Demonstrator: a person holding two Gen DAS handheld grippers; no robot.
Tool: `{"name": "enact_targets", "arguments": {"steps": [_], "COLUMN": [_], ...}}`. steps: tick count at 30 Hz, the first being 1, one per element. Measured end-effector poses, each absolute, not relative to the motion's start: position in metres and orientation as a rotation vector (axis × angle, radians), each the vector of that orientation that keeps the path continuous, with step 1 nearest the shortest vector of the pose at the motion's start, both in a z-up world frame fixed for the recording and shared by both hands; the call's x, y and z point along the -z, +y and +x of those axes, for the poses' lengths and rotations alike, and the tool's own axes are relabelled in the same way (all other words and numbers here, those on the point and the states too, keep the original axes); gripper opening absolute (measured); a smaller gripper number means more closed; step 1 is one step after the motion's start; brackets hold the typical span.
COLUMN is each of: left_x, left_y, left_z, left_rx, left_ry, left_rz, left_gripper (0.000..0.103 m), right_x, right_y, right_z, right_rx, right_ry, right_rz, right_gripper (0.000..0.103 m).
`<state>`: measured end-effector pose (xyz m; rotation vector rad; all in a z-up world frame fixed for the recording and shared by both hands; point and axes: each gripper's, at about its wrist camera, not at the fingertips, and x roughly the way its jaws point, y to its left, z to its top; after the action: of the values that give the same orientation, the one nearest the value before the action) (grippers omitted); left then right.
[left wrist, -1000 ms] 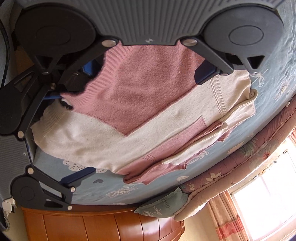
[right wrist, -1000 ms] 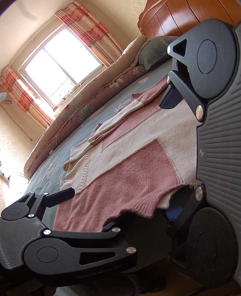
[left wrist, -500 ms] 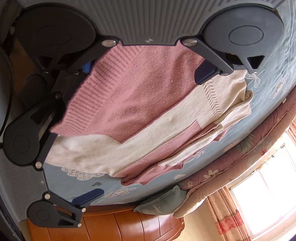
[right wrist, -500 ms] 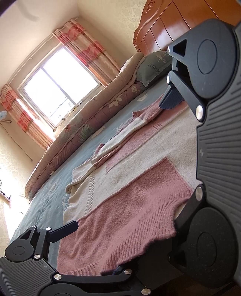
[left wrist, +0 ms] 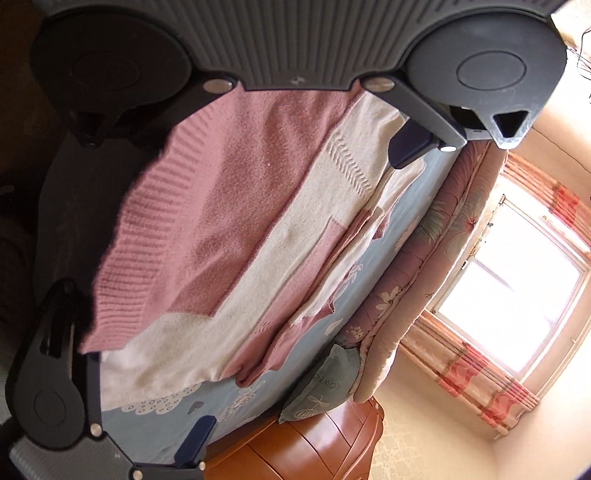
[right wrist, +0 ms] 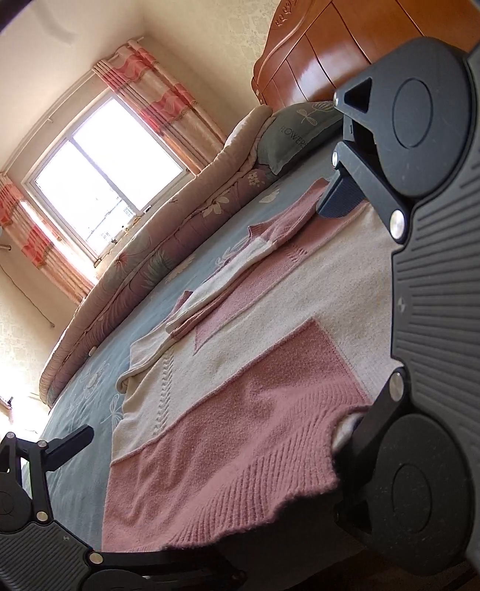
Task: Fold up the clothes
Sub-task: 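Roll both grippers and slide them under the pink ribbed hem, closing, then lift the hem with both grippers and fold it over toward the collar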
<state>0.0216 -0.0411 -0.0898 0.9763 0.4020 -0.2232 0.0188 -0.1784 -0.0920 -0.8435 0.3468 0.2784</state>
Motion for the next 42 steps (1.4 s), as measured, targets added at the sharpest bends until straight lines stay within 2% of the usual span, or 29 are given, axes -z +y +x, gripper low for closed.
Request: {"name": "enact_targets", "arguments": {"steps": [11,20,27,42], "left_x": [0.092,0.093,0.088,0.054], "left_y": [-0.045,-0.030,-0.031,-0.020], "left_z": [0.035,0.042,0.044,0.071], "left_rx": [0.180,0.137,0.128,0.047], "left_ry": [0.414,0.434,0.414,0.351], "left_rz": [0.990,0.980,1.013,0.951], "left_gripper": [0.102,0.103,0.103,0.103], "right_x": [0.102,0.103,0.109,0.072], "right_y": [-0.155,-0.183,-0.161,-0.160], "right_z": [0.021,0.026,0.027,0.060], "right_rx": [-0.250,-0.166,-0.088,-0.038], "right_ry": [0.346,0.381,0.257,0.170], "right_rz": [-0.920,-0.943,-1.099,-1.121], "right_gripper": [0.103,0.103,0.103,0.103]}}
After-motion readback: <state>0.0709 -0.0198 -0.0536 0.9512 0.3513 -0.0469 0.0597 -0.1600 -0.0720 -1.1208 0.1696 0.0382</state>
